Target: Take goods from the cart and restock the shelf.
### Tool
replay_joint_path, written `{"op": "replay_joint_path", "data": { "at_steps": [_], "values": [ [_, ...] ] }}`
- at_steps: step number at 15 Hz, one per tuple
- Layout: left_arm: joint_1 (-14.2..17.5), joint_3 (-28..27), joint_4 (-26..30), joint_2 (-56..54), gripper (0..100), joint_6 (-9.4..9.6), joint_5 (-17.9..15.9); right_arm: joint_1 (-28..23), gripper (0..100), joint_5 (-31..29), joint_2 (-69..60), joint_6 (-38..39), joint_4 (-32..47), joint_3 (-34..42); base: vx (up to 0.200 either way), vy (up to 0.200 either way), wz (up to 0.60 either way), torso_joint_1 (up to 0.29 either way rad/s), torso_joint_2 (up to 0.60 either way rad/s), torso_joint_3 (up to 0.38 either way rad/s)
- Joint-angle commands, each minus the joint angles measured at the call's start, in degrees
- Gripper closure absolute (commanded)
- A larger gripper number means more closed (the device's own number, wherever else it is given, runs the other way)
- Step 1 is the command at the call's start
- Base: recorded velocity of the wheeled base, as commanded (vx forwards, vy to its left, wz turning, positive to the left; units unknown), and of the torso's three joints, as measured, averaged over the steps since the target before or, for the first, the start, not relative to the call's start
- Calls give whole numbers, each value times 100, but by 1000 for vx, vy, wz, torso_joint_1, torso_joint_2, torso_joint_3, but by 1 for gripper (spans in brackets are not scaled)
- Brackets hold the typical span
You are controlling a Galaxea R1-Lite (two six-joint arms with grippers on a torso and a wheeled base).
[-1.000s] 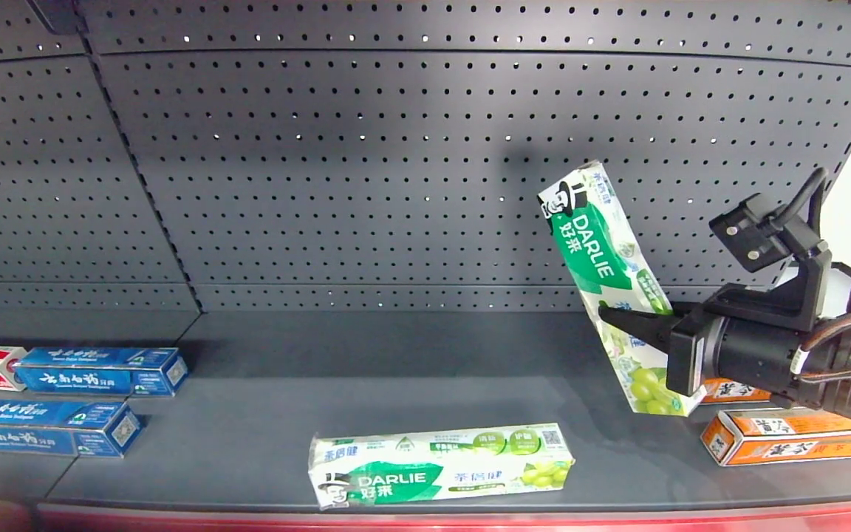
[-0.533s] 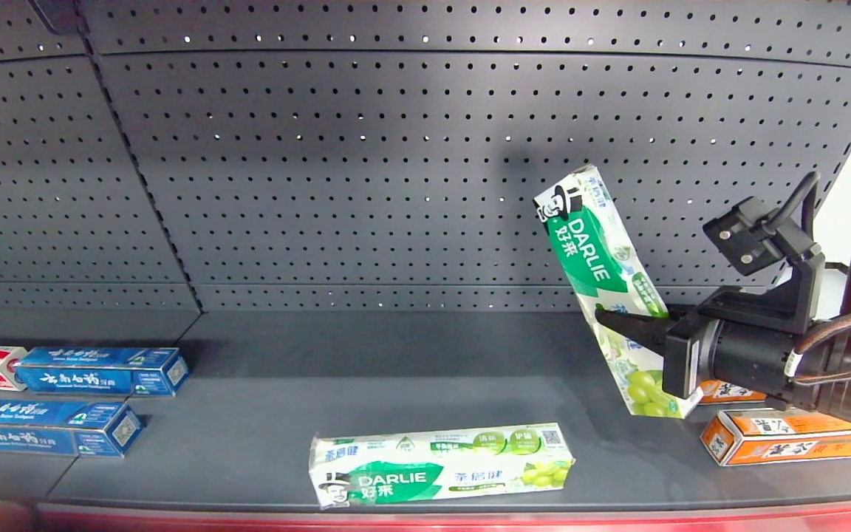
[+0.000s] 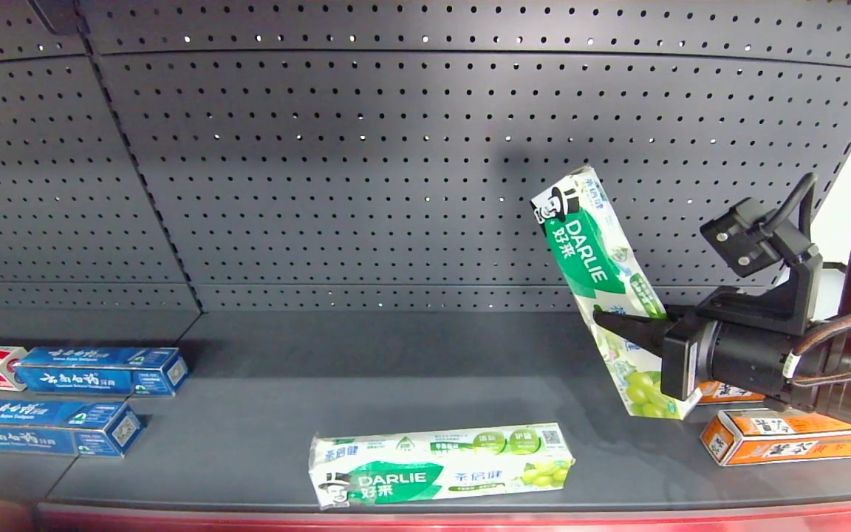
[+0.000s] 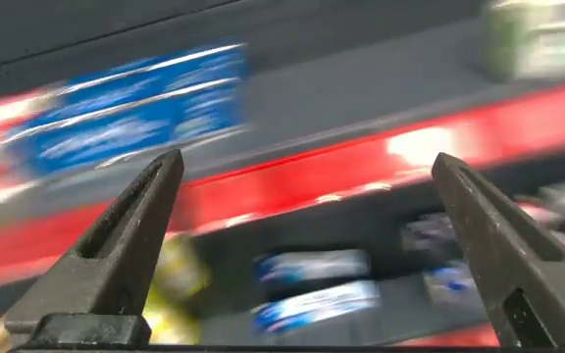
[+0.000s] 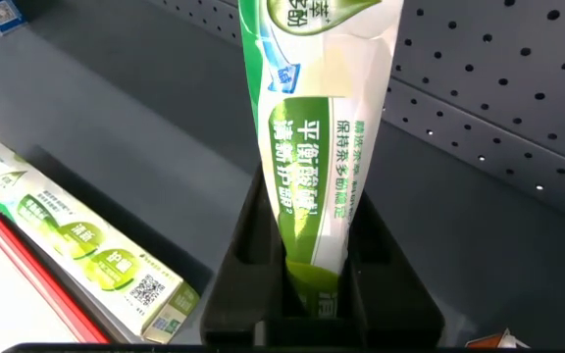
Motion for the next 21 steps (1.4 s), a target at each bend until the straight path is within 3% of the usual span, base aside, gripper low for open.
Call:
{"op": "replay_joint_path", "data": {
  "at_steps": [1, 3, 5, 6, 8, 9, 10, 13, 14, 15, 17, 18, 20, 21],
  "values": [
    [9, -14, 10, -5, 0, -49, 3, 1, 100, 2, -28, -1, -7, 18, 0, 0, 0, 0, 0, 0],
    [9, -5, -7, -5, 0, -180, 1111, -26, 100, 2, -63, -28, -7, 36, 0, 0, 0, 0, 0, 0],
    [9, -5, -16, -5, 0, -260, 1366, -34, 100, 2, -72, -28, -16, 62, 0, 0, 0, 0, 0, 0],
    [9, -14, -16, -5, 0, -260, 1717, -34, 100, 2, -63, -37, -69, 62, 0, 0, 0, 0, 0, 0],
    [0, -14, -25, -5, 0, -233, 1480, -26, 100, 11, -63, -37, -77, 53, 0, 0, 0, 0, 0, 0],
    [0, -5, -25, -5, 0, -242, 970, -17, 100, 11, -37, -37, -77, 53, 0, 0, 0, 0, 0, 0],
    [9, -14, -25, -5, 0, -286, 118, -8, 100, 11, -11, -37, -77, 45, 0, 0, 0, 0, 0, 0],
    [0, -22, 19, -5, 0, -453, -383, 18, 100, 11, -2, -37, -86, 53, 0, 0, 0, 0, 0, 0],
    [0, -14, 10, -5, 0, -470, -383, 9, 100, 11, -11, -37, -86, 80, 0, 0, 0, 0, 0, 0],
    [9, -14, 1, -5, 0, -462, 30, 9, 100, 11, -19, -37, -86, 89, 0, 0, 0, 0, 0, 0],
    [9, -14, 1, -5, 0, -497, 1322, 9, 100, 2, -28, -37, -86, 89, 0, 0, 0, 0, 0, 0],
    [9, -5, 1, -5, 0, -550, 1700, 9, 100, 2, -19, -37, -86, 80, 0, 0, 0, 0, 0, 0],
    [9, -22, 28, -5, 0, -558, 1840, 18, 100, -7, -28, -37, -77, 45, 0, 0, 0, 0, 0, 0],
    [0, 13, -25, -5, 0, -488, 1445, 27, 100, 28, -2, -37, -86, 27, 0, 0, 0, 0, 0, 0]
  ]
}}
